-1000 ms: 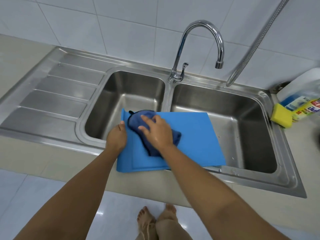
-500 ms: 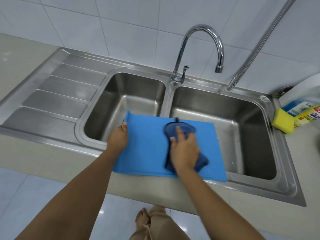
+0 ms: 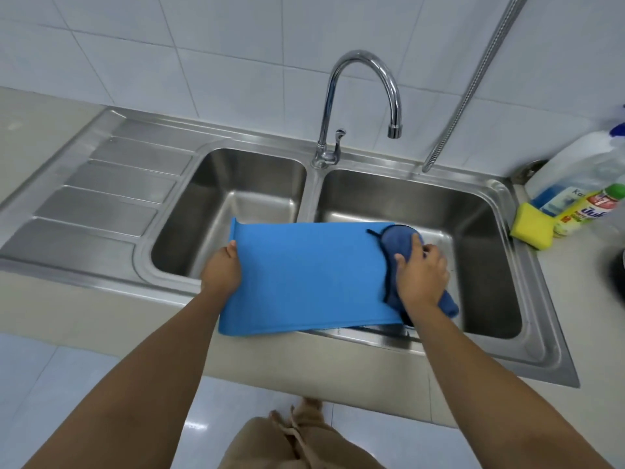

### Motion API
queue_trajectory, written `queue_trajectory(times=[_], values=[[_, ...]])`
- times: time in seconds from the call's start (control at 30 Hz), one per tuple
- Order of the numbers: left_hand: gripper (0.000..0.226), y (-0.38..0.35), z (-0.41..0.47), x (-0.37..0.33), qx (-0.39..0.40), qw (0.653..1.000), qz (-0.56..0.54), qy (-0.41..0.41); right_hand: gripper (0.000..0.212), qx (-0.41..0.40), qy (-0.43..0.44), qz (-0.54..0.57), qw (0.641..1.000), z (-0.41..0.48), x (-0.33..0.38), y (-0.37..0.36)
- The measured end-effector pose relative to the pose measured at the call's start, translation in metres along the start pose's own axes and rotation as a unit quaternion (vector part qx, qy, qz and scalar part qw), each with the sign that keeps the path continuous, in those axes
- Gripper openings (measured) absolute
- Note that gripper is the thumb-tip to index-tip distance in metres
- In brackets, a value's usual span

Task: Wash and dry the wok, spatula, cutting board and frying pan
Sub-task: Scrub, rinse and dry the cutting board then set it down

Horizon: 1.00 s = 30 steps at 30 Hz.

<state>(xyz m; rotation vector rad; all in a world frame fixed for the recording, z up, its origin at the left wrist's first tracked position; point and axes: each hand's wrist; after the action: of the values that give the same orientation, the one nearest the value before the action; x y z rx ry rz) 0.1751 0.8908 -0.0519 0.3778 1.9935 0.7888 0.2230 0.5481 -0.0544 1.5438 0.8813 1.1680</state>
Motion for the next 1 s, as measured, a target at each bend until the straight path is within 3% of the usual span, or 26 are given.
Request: queue_trajectory(times=[0.07, 0.13, 0.27, 0.43, 0.8, 1.0], values=[[0.061, 0.002, -0.002, -0.003, 0.001, 1.000, -0.012, 0.008, 0.055, 0.004, -0.042, -0.013, 0.999, -0.013, -0.002, 0.000], [0.061, 0.003, -0.003, -0.001, 0.007, 0.999, -0.030, 0.010, 0.053, 0.016, -0.016, -0.026, 0.999, -0.040, 0.018, -0.003], [0.060, 0.004, -0.004, 0.004, 0.019, 0.996, -0.086, 0.011, 0.050, 0.090, 0.135, 0.021, 0.987, -0.112, 0.090, -0.015], [0.057, 0.007, -0.007, 0.002, 0.035, 0.990, -0.134, 0.012, 0.037, 0.171, 0.296, 0.023, 0.939, -0.176, 0.154, -0.022], [0.055, 0.003, 0.003, 0.018, 0.040, 0.994, -0.096, -0.042, 0.039, 0.166, 0.237, -0.012, 0.957, -0.063, 0.238, -0.046], [0.051, 0.004, 0.002, 0.023, 0.062, 0.991, -0.113, -0.041, 0.041, 0.160, 0.222, -0.008, 0.962, -0.082, 0.235, -0.060]])
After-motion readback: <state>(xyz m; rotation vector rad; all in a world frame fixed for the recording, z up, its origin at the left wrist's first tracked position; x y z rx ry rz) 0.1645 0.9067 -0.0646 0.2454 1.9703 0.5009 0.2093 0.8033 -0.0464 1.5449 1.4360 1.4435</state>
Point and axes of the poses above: each hand's wrist, its own z-axis towards the middle knuckle, its own y-axis out of the back of the hand, x = y × z, and after that the axes turned 9 degrees about x, right-handed
